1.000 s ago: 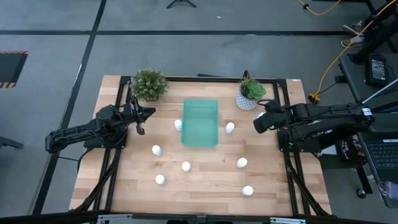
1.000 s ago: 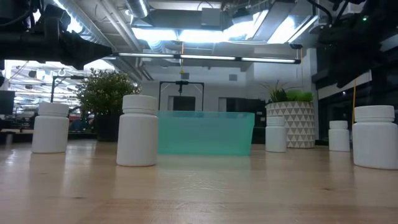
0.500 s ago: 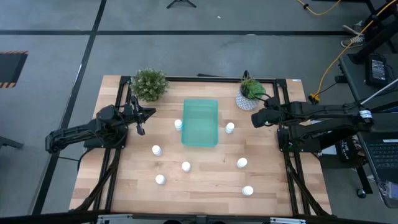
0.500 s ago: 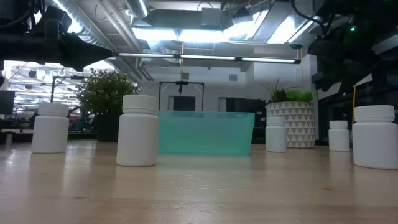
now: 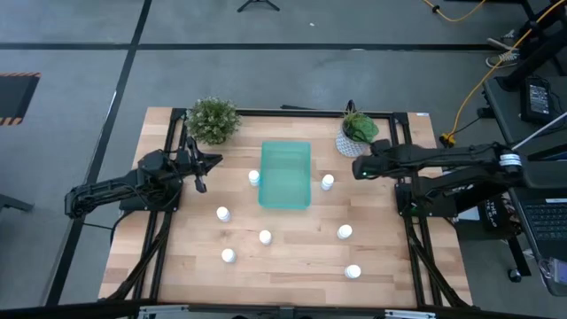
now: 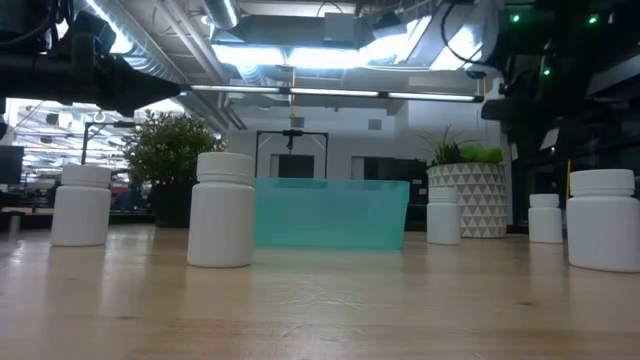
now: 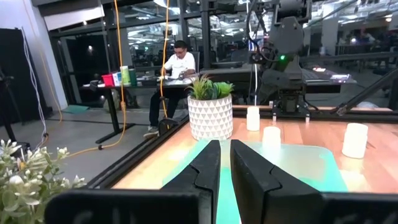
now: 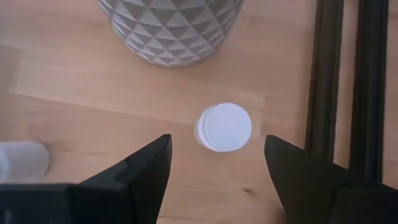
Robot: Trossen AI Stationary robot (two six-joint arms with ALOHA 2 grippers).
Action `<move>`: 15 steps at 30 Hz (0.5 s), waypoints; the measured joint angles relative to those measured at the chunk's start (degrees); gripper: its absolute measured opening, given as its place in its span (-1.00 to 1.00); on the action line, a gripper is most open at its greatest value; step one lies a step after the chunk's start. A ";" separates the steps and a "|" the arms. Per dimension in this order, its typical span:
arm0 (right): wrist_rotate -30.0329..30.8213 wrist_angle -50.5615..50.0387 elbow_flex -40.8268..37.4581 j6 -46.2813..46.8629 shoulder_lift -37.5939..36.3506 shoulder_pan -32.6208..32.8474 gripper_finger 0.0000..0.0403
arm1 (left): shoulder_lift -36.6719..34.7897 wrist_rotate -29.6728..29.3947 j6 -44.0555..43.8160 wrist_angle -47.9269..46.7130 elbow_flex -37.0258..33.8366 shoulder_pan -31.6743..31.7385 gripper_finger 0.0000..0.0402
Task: Pick and place pill bottles into a basket
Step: Put the white pill bottle into the green bin
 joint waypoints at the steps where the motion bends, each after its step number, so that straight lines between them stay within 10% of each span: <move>1: 0.02 0.00 0.00 0.36 0.62 0.00 0.28 | 0.00 -0.02 0.00 -0.18 0.00 0.00 -0.83; 15: 0.02 3.26 -2.11 0.54 2.79 0.00 0.28 | 0.00 -0.04 0.02 -0.13 0.01 0.00 -0.83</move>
